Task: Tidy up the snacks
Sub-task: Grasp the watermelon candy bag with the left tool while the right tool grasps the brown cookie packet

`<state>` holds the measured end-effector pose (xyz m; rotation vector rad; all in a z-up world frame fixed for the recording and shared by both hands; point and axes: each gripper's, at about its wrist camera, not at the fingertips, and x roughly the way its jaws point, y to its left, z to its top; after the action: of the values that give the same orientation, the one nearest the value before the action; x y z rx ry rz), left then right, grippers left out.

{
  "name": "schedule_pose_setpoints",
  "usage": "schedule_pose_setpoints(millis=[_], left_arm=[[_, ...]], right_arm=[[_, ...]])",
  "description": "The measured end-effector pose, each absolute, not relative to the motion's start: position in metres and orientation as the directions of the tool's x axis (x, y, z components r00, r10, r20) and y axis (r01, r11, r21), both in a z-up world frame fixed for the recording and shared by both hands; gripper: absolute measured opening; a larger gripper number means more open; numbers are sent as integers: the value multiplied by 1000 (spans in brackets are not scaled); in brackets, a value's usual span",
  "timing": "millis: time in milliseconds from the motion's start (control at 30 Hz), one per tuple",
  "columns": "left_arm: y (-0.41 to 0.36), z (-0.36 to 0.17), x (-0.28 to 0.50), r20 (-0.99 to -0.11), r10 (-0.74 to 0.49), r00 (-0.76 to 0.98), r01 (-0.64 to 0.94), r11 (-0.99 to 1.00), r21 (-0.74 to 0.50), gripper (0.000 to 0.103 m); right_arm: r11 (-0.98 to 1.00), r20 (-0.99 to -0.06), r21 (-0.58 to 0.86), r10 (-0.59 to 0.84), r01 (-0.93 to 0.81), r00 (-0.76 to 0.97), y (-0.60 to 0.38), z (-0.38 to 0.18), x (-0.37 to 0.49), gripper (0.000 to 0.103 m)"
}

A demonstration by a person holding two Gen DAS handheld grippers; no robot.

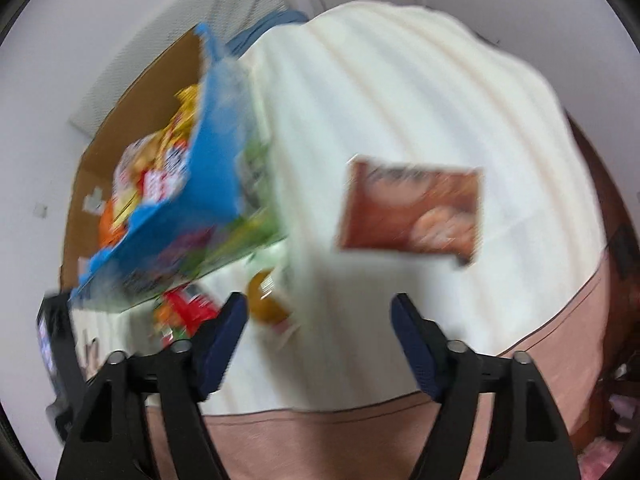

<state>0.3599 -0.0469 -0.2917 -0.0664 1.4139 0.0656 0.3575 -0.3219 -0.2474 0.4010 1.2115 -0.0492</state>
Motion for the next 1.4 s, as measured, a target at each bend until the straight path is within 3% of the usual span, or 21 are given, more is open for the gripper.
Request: schedule_pose_setpoints(millis=[67,200,400,567,733,867,1033,1167,1300,1400], left_arm=[[-38,-291,350,-989,21,147,-85,996,9,90],[-26,-285,334,-989,-8,147,-109,994,-24,90],[-25,-262,327,-970,-167,177,-222,953,-204,90],[-35,-273,351,-962,-224,155,-314,912,-263,90],[-41,-294,376,-977,-190,99,-345,914,-213,90],[-40,-303,376,-982,-150,113,-321,930,-180,90],[-43,-300,365,-986,-93,137,-245,961,-125,57],[-55,-294,346,-987,-73,141,-214,971,-102,55],[-63,-291,310,-989,-55,135,-170,982,-78,55],[-65,-292,283,-991,-51,125,-146,987,-69,55]], right_arm=[[959,-931,188,105,212,351,-329,-240,368,90],[997,-964,-62,-48,-43,263,-313,-240,405,93],[909,-967,-246,-204,-336,154,-276,-277,447,93],[934,-982,-188,-174,-302,72,-278,-301,469,93],[979,-999,6,-3,-203,-44,-291,-306,471,93],[972,-1000,-22,-21,-236,6,-294,-289,469,93],[950,-998,-68,-68,-306,10,-291,-299,470,93],[965,-997,-71,-60,-254,52,-294,-310,471,92],[985,-996,-51,-37,-165,86,-299,-306,458,71],[990,-995,-35,-21,-139,98,-292,-304,434,64]])
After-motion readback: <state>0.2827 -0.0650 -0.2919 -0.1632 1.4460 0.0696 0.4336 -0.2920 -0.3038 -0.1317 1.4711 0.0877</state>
